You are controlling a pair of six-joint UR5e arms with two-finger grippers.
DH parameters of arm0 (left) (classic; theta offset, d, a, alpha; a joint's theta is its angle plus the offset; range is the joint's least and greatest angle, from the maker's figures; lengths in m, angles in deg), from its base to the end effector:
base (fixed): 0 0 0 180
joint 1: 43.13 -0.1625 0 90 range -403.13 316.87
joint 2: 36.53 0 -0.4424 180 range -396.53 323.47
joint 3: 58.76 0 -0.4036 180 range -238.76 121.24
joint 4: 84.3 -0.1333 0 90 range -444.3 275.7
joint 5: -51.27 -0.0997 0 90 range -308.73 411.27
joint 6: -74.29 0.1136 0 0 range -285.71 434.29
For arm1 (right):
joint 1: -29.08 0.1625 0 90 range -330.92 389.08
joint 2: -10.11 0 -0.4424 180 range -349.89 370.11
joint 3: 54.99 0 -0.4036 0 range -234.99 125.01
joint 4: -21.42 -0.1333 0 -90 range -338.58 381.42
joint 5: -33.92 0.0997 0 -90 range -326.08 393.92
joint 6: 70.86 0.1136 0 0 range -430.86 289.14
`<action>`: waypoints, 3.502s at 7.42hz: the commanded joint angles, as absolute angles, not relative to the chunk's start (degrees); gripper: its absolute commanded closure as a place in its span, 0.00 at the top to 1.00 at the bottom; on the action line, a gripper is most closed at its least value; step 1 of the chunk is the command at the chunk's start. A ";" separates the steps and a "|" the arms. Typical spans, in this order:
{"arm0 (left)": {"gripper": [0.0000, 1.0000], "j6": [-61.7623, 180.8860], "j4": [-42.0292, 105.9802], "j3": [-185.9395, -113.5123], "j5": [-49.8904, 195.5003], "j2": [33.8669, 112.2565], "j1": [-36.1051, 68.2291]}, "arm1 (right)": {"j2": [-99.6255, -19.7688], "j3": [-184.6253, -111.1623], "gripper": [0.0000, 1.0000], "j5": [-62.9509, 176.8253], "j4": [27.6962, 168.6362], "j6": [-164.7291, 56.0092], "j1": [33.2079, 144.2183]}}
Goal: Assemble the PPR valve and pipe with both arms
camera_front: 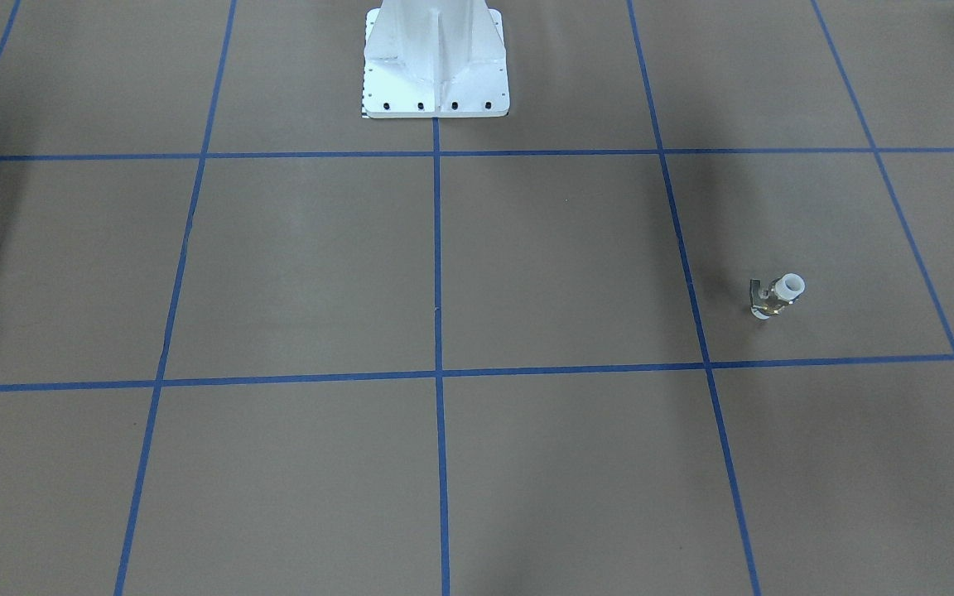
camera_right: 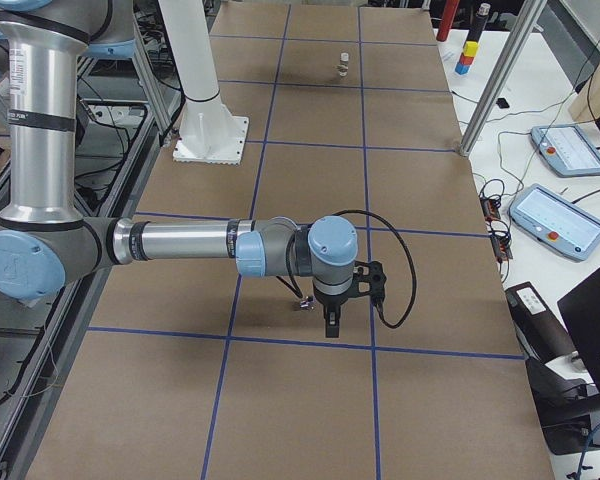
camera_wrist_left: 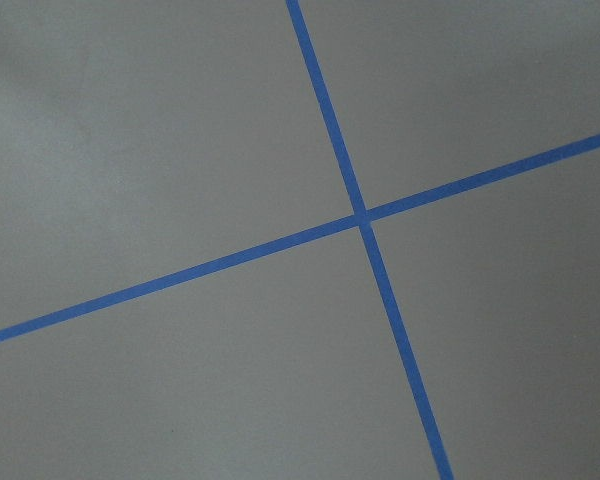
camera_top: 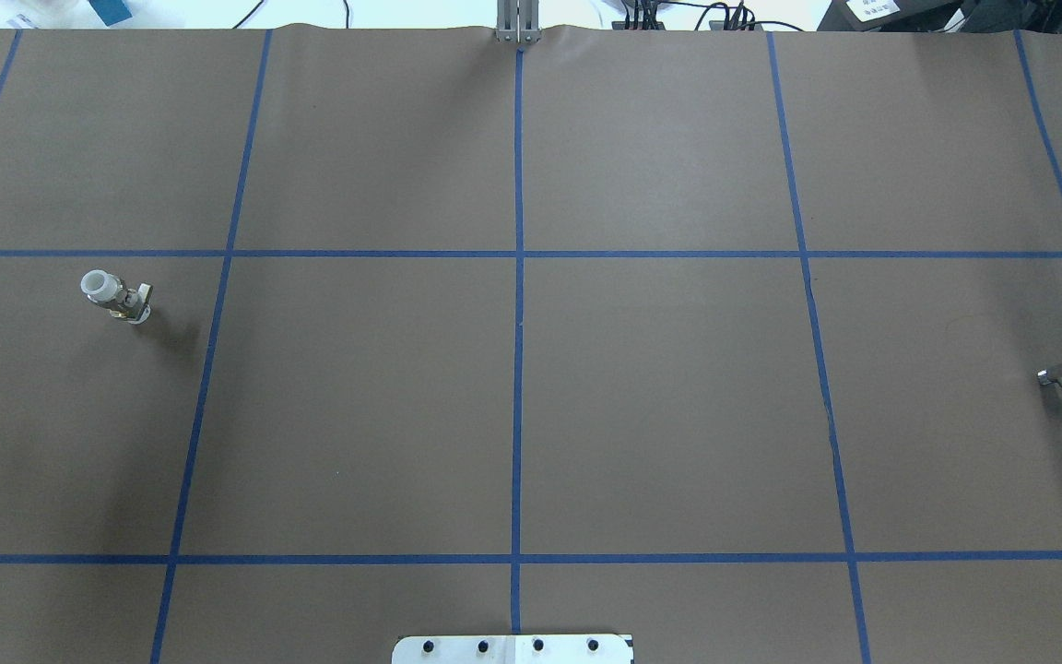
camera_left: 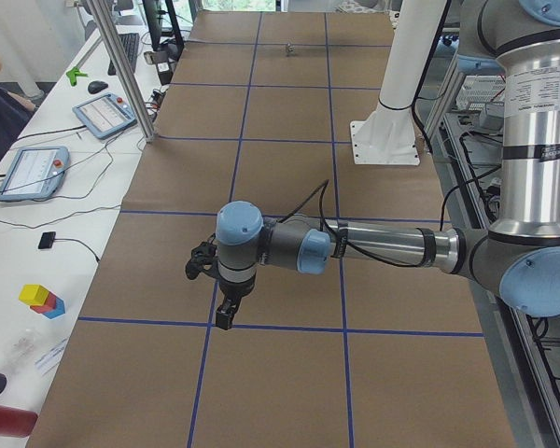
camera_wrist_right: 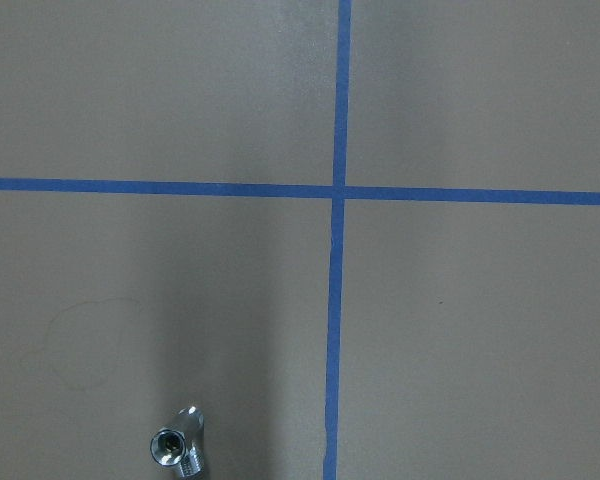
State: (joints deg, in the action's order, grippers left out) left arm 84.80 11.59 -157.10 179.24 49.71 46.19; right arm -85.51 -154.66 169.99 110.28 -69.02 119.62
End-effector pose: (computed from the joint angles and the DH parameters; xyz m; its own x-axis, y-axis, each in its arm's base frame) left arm -0.0576 -0.4883 0.6417 0.7716 0.2985 -0.5617 -0.1550 0.9447 0.2890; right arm 0.0559 -0.4652 0.6437 0.6937 -0.0266 0.7198 -0.0317 0.9972 0.0674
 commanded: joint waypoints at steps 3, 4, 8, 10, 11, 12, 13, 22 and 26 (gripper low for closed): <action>1.00 84.14 11.32 -161.75 179.15 50.12 45.72 | -85.51 -154.74 0.99 170.14 110.28 -68.93 119.61; 1.00 84.14 11.15 -163.85 179.07 50.48 44.77 | -85.43 -154.74 0.99 170.15 110.28 -68.93 119.61; 1.00 66.34 2.36 -176.25 179.24 51.71 34.24 | -85.51 -154.65 0.99 170.06 110.28 -69.02 119.61; 1.00 52.31 4.28 -176.80 178.72 52.49 25.47 | -85.51 -154.57 0.99 170.06 110.28 -69.02 119.61; 1.00 49.10 4.81 -176.45 178.71 53.72 23.77 | -85.51 -154.57 0.99 169.97 110.28 -69.02 119.61; 1.00 46.37 4.47 -176.01 178.89 55.47 22.79 | -85.51 -154.57 0.99 170.06 110.36 -69.02 119.61; 1.00 45.04 4.20 -173.57 179.06 58.01 22.09 | -85.51 -154.57 0.99 170.14 110.36 -69.02 119.61; 1.00 38.17 4.99 -163.26 176.52 64.54 13.82 | -85.78 -154.21 0.99 170.06 110.36 -69.02 119.61; 1.00 38.17 11.05 -158.26 176.52 65.07 13.82 | -85.78 -154.13 0.99 169.97 110.36 -69.02 119.61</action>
State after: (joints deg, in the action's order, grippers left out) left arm 38.17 9.17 -159.77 176.52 64.99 13.82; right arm -85.78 -154.13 169.97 110.37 -69.01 119.61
